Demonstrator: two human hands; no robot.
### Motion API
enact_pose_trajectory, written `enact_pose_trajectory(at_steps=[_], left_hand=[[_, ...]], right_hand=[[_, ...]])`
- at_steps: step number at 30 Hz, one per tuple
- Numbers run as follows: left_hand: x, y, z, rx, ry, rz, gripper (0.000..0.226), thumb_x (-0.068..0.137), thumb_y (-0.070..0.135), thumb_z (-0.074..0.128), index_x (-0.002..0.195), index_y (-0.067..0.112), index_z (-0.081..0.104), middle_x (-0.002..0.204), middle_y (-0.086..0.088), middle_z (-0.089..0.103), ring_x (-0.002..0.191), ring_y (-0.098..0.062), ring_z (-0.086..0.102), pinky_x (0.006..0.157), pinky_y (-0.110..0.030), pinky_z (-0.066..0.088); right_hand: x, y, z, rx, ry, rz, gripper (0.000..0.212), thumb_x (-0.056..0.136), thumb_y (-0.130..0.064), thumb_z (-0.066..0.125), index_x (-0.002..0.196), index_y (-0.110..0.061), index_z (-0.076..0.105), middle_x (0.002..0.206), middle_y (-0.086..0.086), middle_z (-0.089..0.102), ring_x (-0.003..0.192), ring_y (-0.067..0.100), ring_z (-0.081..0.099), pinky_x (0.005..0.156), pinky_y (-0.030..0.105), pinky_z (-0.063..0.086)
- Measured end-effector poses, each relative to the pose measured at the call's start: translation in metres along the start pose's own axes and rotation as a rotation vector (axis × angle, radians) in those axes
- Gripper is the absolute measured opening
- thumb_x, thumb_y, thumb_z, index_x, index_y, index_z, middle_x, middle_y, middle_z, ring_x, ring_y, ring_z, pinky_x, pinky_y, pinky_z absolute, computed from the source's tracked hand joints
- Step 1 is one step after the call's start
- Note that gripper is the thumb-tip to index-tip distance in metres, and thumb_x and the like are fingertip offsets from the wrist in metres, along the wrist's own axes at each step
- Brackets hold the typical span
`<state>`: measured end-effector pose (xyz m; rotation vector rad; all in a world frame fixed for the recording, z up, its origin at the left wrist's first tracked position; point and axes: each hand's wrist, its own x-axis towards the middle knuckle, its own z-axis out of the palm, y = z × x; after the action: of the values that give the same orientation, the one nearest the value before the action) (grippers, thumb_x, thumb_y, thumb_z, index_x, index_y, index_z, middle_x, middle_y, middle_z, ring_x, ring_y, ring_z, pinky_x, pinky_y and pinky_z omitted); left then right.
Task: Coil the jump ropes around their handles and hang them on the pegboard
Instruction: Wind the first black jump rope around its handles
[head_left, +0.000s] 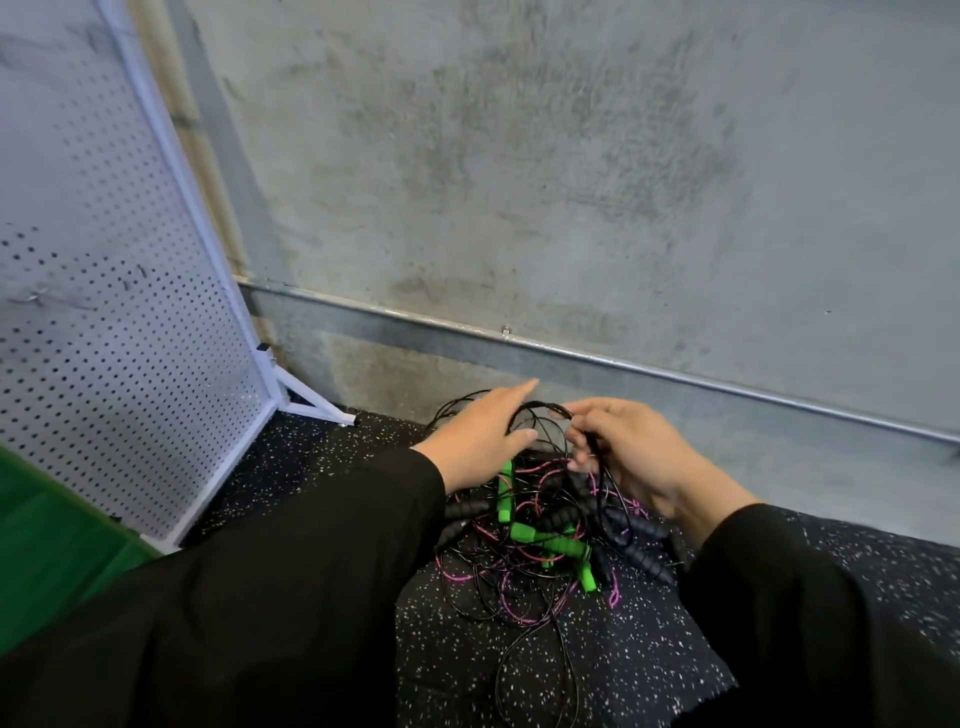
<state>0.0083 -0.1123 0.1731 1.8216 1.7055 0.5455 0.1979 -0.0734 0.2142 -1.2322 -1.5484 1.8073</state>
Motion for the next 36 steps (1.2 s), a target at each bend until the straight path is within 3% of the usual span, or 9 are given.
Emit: enact_pose_trajectory(at_steps=[4,7,11,13,16,20,26,30,36], left_hand=[[0.006,0.001,-0.003,-0.081,0.051,-0.035,0.025,0.107,0.029,0.048,0.128,0.020,0.056,0.124,-0.003,0.066,0.109,-0.022,0.061,0.088,-0.035,0.047],[0.014,-0.006,-0.011,-0.088,0.081,-0.077,0.022,0.108,0.031,0.045,0.101,0.018,0.061,0.088,0.001,0.069,0.065,-0.006,0.057,0.058,-0.027,0.042],[0.025,-0.002,-0.015,-0.070,0.097,-0.077,0.028,0.108,0.029,0.047,0.083,0.024,0.058,0.075,0.003,0.070,0.048,0.000,0.050,0.050,-0.021,0.036],[0.034,0.002,-0.014,-0.174,0.164,-0.108,0.027,0.107,0.025,0.049,0.086,0.017,0.063,0.077,-0.003,0.074,0.043,0.001,0.050,0.046,-0.016,0.036],[0.049,0.011,-0.014,-0.440,0.285,-0.168,0.024,0.106,0.022,0.052,0.098,0.004,0.067,0.078,-0.009,0.075,0.057,-0.012,0.066,0.058,-0.030,0.055],[0.066,0.024,-0.016,-0.739,0.372,-0.195,0.027,0.103,0.022,0.058,0.103,-0.004,0.068,0.077,-0.010,0.061,0.062,-0.021,0.065,0.058,-0.035,0.060],[0.077,0.025,-0.012,-0.741,0.395,-0.147,0.039,0.103,0.040,0.056,0.091,0.007,0.074,0.077,-0.005,0.064,0.071,-0.019,0.062,0.064,-0.036,0.057],[0.076,0.017,-0.011,-0.783,0.194,-0.194,0.041,0.107,0.049,0.041,0.110,0.020,0.072,0.095,-0.001,0.075,0.084,-0.015,0.068,0.078,-0.037,0.050],[0.061,0.015,-0.010,-0.532,-0.144,-0.106,0.020,0.107,0.022,0.048,0.109,0.019,0.067,0.098,-0.001,0.076,0.088,-0.017,0.064,0.086,-0.041,0.052]], right_hand=[[0.003,-0.017,0.002,0.088,-0.093,-0.037,0.024,0.102,0.002,0.042,0.108,0.000,0.066,0.066,0.005,0.049,0.060,0.015,0.050,0.065,0.027,0.058],[0.011,-0.007,-0.017,0.092,-0.014,-0.062,0.024,0.104,-0.001,0.044,0.112,0.000,0.067,0.067,0.005,0.052,0.062,0.016,0.052,0.063,0.024,0.054],[0.034,0.015,-0.040,-0.766,0.429,-0.183,0.023,0.101,-0.022,0.058,0.122,-0.019,0.067,0.116,-0.001,0.064,0.086,0.011,0.059,0.079,0.023,0.049],[0.039,0.009,-0.034,-0.739,0.623,-0.349,0.015,0.099,-0.026,0.061,0.110,-0.020,0.069,0.109,-0.002,0.066,0.090,0.011,0.059,0.084,0.029,0.050],[0.043,0.003,-0.018,-0.636,0.419,-0.300,0.017,0.099,-0.034,0.061,0.095,-0.020,0.071,0.078,-0.012,0.065,0.069,0.002,0.057,0.063,0.022,0.044],[0.049,0.020,0.005,-0.737,0.051,-0.136,0.014,0.097,-0.037,0.064,0.108,-0.029,0.062,0.072,0.004,0.069,0.057,0.012,0.059,0.058,0.029,0.048],[0.066,0.023,0.003,-0.608,0.163,-0.116,0.031,0.103,-0.030,0.055,0.082,-0.010,0.065,0.066,0.007,0.070,0.060,0.025,0.067,0.068,0.049,0.059],[0.064,0.001,-0.004,-0.313,0.261,-0.193,0.028,0.105,-0.023,0.052,0.083,-0.009,0.063,0.059,0.001,0.060,0.050,0.012,0.057,0.053,0.027,0.052],[0.061,-0.023,-0.025,0.183,0.279,-0.200,0.023,0.107,-0.024,0.048,0.094,-0.011,0.061,0.058,-0.002,0.053,0.052,0.013,0.054,0.055,0.025,0.050]])
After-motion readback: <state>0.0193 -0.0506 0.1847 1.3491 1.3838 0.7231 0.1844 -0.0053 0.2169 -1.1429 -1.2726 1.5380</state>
